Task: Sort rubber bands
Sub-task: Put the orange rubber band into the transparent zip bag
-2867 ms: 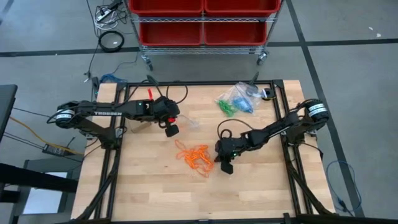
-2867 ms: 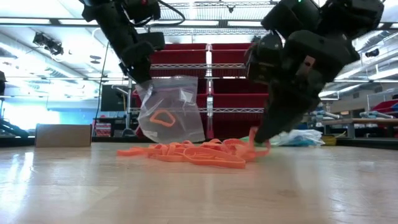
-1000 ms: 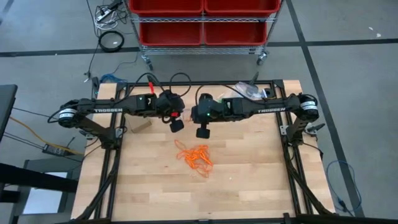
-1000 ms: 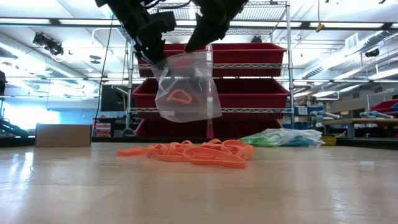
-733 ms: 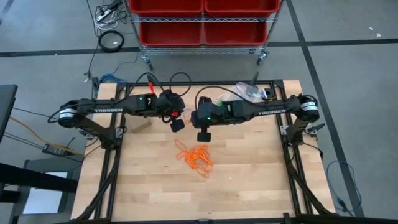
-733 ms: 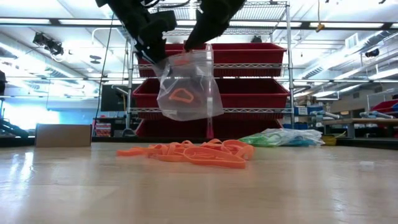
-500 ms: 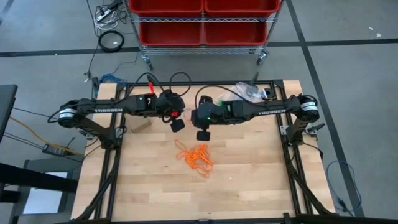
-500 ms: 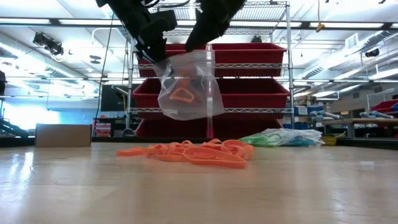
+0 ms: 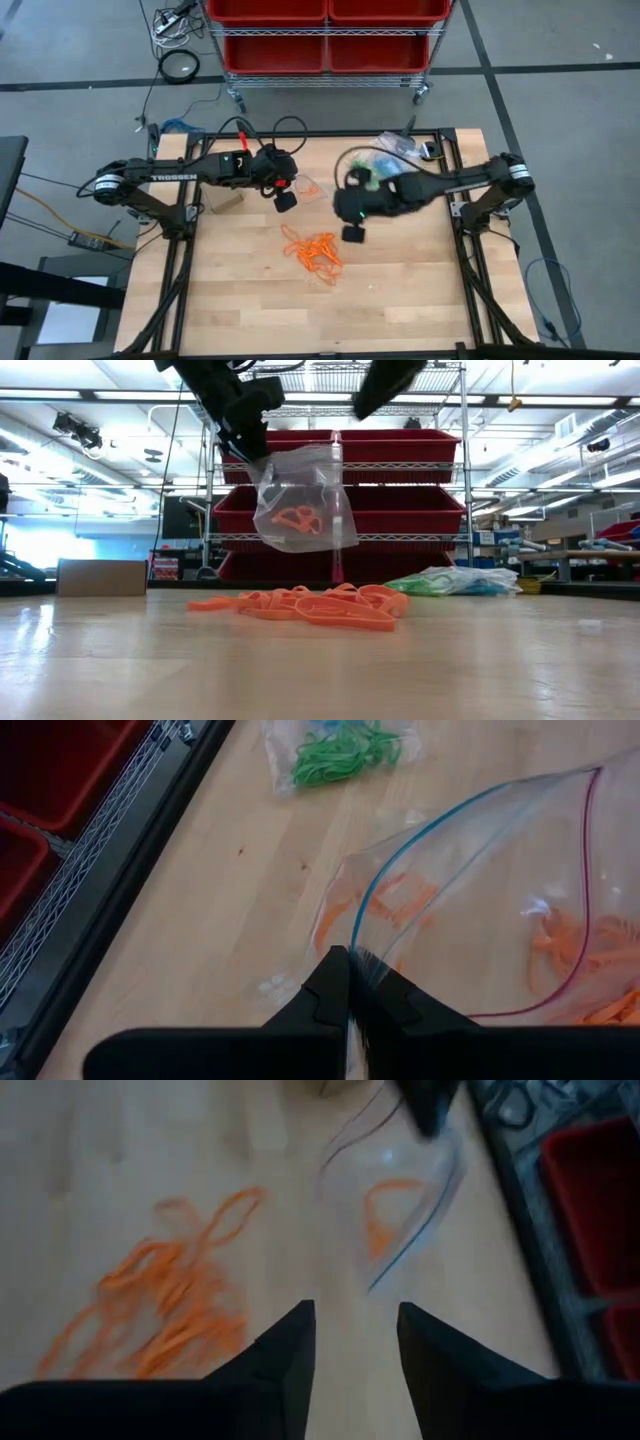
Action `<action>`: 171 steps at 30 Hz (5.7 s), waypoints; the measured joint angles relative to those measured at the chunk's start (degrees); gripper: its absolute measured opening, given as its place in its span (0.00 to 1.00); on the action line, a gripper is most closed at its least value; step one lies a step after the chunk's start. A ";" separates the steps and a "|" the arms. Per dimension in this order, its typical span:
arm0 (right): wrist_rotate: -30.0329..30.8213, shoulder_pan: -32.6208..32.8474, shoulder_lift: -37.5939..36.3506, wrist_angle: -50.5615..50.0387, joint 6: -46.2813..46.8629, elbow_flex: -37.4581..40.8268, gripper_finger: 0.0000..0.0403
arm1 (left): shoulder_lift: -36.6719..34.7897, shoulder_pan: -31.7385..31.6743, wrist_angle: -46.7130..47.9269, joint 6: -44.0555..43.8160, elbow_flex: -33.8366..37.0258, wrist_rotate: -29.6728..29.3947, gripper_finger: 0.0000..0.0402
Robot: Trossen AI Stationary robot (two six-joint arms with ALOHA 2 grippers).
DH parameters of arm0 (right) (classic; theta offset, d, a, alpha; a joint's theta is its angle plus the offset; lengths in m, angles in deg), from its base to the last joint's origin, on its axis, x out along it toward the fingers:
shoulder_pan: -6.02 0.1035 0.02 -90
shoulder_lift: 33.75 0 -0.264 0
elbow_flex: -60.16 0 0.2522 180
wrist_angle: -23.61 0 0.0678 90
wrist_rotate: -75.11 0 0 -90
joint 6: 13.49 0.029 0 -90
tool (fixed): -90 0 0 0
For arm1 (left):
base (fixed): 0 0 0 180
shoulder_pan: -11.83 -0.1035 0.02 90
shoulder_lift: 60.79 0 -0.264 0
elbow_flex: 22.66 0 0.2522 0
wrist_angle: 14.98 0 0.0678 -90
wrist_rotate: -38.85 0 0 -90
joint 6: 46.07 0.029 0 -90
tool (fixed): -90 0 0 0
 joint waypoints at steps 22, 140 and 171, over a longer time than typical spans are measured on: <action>-23.96 6.27 2.13 51.75 21.91 41.23 0.26 | -0.02 0.00 -0.59 0.00 0.09 0.02 0.04; 10.04 -4.88 1.18 46.06 -20.29 17.27 0.30 | -0.02 0.09 -5.87 -1.44 -0.02 4.37 0.04; -14.29 -2.80 -12.86 10.11 6.91 22.93 0.32 | -0.01 0.07 -4.17 -1.22 -0.11 4.33 0.04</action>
